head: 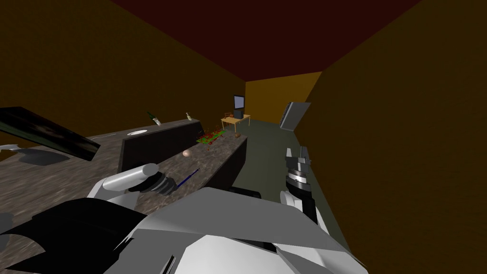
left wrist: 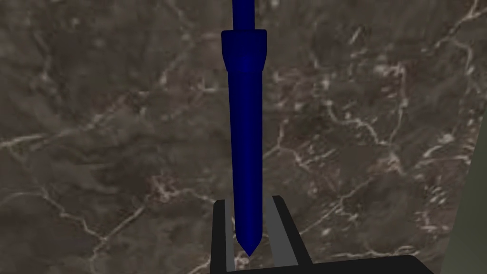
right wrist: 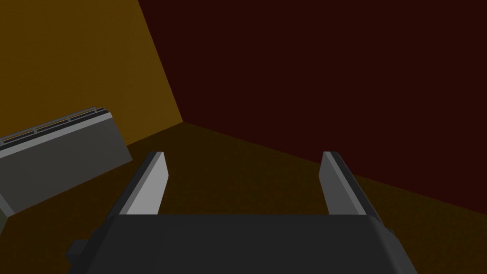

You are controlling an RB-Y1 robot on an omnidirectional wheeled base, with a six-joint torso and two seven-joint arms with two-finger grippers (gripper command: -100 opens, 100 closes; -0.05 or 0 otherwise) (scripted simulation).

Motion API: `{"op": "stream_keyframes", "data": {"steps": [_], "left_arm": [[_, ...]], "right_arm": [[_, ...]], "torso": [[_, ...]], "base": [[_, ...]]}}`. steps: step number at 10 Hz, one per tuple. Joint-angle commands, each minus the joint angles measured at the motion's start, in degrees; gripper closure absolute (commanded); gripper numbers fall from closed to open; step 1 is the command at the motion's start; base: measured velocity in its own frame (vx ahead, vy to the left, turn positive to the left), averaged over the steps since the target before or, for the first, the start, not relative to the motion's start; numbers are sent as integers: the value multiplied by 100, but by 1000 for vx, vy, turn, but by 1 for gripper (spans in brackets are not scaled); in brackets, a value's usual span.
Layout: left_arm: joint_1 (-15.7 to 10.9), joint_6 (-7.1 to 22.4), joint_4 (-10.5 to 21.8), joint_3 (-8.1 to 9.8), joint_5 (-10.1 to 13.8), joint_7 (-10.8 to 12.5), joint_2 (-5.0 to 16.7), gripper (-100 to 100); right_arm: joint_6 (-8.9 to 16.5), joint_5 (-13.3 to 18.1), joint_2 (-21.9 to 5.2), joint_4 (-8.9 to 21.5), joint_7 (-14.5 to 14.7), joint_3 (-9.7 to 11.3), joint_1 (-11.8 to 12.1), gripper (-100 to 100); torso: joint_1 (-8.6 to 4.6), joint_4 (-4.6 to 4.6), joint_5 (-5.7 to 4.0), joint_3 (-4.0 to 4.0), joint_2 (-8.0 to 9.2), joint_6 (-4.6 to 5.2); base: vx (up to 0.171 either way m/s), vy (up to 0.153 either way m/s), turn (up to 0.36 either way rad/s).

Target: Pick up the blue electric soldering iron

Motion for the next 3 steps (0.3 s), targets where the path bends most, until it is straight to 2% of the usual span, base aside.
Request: {"op": "stream_keyframes", "data": {"steps": [1,2,3], "left_arm": [[36,170,-155,84,68,43,20,100],[17,113,-110,51,44,37,16,100],[18,139,-126,59,50,45,19,0]], "right_arm": [[0,0,0,0,0,0,0,0],[0,0,0,0,0,0,0,0],[0,0,0,0,0,0,0,0]], "torso": [[0,0,0,0,0,0],[-1,0,0,0,0,-1],[1,-1,3,0,1,0]], "base": [[8,6,-2],[0,0,0],[0,0,0]]}}
